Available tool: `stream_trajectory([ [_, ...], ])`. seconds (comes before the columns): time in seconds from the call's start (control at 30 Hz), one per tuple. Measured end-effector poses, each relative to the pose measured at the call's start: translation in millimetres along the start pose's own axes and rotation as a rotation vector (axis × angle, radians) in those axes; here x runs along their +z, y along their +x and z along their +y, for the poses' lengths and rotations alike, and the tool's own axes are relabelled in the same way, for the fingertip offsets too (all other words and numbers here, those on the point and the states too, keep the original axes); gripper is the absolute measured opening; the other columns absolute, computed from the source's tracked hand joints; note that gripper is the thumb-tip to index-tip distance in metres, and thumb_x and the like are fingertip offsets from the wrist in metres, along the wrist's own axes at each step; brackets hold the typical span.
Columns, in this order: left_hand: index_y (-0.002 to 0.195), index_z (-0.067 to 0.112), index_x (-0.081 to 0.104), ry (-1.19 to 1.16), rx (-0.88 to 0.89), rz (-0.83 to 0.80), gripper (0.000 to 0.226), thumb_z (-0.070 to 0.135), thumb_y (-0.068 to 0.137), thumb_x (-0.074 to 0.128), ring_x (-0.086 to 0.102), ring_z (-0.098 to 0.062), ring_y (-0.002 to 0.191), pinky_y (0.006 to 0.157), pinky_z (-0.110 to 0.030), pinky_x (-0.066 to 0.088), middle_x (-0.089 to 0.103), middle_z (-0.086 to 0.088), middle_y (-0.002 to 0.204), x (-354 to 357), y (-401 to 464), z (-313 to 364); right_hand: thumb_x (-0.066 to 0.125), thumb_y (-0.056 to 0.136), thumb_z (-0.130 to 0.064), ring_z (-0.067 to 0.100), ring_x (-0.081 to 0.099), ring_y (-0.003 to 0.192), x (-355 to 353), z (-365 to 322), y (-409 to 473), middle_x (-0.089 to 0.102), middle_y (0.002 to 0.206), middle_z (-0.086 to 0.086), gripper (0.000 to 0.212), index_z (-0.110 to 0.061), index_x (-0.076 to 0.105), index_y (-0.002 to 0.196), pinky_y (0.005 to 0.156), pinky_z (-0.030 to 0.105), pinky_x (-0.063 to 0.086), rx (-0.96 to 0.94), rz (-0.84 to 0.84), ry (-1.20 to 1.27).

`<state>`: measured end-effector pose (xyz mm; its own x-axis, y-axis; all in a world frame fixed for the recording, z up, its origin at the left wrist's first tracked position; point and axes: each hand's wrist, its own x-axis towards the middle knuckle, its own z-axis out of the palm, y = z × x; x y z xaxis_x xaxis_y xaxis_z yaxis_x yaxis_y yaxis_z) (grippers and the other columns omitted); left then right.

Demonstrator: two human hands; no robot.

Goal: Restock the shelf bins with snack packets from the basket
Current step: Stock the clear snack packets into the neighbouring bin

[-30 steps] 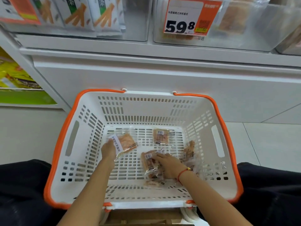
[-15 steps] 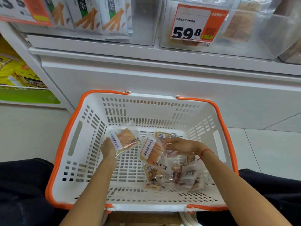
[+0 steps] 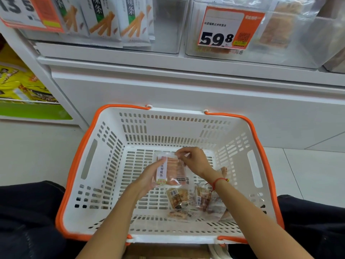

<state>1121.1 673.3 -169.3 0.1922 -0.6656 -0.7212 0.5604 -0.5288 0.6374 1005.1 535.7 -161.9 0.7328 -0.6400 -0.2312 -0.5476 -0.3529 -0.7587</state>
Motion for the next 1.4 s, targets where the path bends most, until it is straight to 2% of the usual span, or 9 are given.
stream_trajectory([
  [0.2, 0.142, 0.013, 0.039, 0.095, 0.138, 0.41, 0.052, 0.028, 0.095, 0.054, 0.048, -0.027, 0.125, 0.1, -0.039, 0.037, 0.046, -0.007, 0.142, -9.7, 9.1, -8.4, 0.06, 0.089, -0.016, 0.016, 0.057, 0.081, 15.5, 20.7, -4.3, 0.056, 0.105, -0.005, 0.017, -0.016, 0.052, 0.105, 0.069, 0.032, 0.051, 0.164, 0.339, -0.15],
  [0.3, 0.14, 0.006, 0.038, -0.064, 0.145, 0.62, 0.047, 0.019, 0.097, 0.052, 0.049, -0.028, 0.121, 0.094, -0.037, 0.039, 0.045, -0.012, 0.141, -18.9, 13.5, -7.9, 0.061, 0.082, -0.006, 0.024, 0.061, 0.096, 22.6, 45.5, -13.6, 0.058, 0.118, 0.007, 0.04, -0.013, 0.049, 0.119, 0.083, 0.04, 0.055, 0.296, -0.217, -0.401],
  [0.4, 0.133, 0.003, 0.045, -0.203, 0.081, 0.686, 0.041, 0.02, 0.097, 0.051, 0.053, -0.029, 0.108, 0.077, -0.031, 0.043, 0.054, -0.008, 0.116, -25.2, 17.7, -7.7, 0.076, 0.073, -0.008, 0.03, 0.029, 0.138, 36.3, 60.7, -34.5, 0.02, 0.156, 0.006, 0.095, -0.025, 0.021, 0.149, 0.109, 0.047, 0.037, 0.051, -0.681, -0.719],
  [0.6, 0.11, 0.009, 0.055, -0.22, 0.075, 0.662, 0.018, 0.019, 0.096, 0.052, 0.05, -0.016, 0.067, 0.056, -0.027, 0.039, 0.054, -0.004, 0.08, -25.7, 20.7, -8.5, 0.071, 0.081, -0.013, 0.032, 0.012, 0.143, 43.7, 64.8, -49.7, 0.0, 0.159, 0.008, 0.106, -0.028, -0.006, 0.151, 0.111, 0.046, 0.03, -0.26, -0.726, -1.142],
  [0.7, 0.104, 0.011, 0.055, -0.228, 0.074, 0.644, 0.011, 0.018, 0.095, 0.053, 0.051, -0.015, 0.067, 0.056, -0.027, 0.039, 0.055, -0.006, 0.082, -24.2, 20.2, -8.6, 0.061, 0.086, -0.009, 0.031, 0.029, 0.134, 42.7, 72.3, -47.8, 0.017, 0.155, 0.008, 0.084, -0.025, 0.01, 0.151, 0.1, 0.043, 0.042, -0.335, -0.647, -1.021],
  [0.83, 0.108, 0.008, 0.055, -0.177, 0.089, 0.679, 0.016, 0.018, 0.096, 0.05, 0.05, -0.016, 0.066, 0.054, -0.026, 0.036, 0.054, -0.006, 0.079, -26.0, 21.7, -5.7, 0.047, 0.093, -0.03, 0.026, 0.057, 0.1, 32.0, 56.5, -33.6, 0.059, 0.12, 0.007, 0.034, -0.017, 0.047, 0.124, 0.086, 0.036, 0.049, 0.028, -0.544, -0.571],
  [1.07, 0.12, 0.009, 0.047, 0.03, 0.091, 0.803, 0.03, 0.027, 0.096, 0.046, 0.055, -0.031, 0.1, 0.093, -0.046, 0.043, 0.058, -0.014, 0.114, -30.0, 21.3, -11.8, 0.039, 0.096, -0.016, 0.024, 0.057, 0.101, -12.9, 49.4, -18.7, 0.058, 0.114, 0.01, 0.026, -0.006, 0.054, 0.115, 0.085, 0.034, 0.051, 0.534, -0.637, 0.271],
  [1.2, 0.129, 0.011, 0.043, 0.106, 0.083, 0.744, 0.038, 0.027, 0.096, 0.047, 0.052, -0.03, 0.111, 0.097, -0.043, 0.041, 0.053, -0.007, 0.12, -28.9, 17.7, -13.2, 0.04, 0.096, -0.024, 0.023, 0.068, 0.084, -33.0, 46.7, -18.1, 0.067, 0.105, 0.011, 0.027, -0.008, 0.056, 0.111, 0.066, 0.027, 0.054, 0.568, -0.464, 0.842],
  [1.4, 0.143, 0.018, 0.037, 0.262, 0.056, 0.488, 0.052, 0.03, 0.094, 0.052, 0.049, -0.028, 0.123, 0.101, -0.037, 0.039, 0.045, -0.007, 0.142, -21.3, 21.5, -18.6, 0.042, 0.095, 0.0, 0.008, 0.067, 0.067, -26.9, 34.0, -0.8, 0.07, 0.089, 0.006, 0.025, -0.008, 0.065, 0.089, 0.06, 0.019, 0.051, 0.56, -0.33, 0.297],
])
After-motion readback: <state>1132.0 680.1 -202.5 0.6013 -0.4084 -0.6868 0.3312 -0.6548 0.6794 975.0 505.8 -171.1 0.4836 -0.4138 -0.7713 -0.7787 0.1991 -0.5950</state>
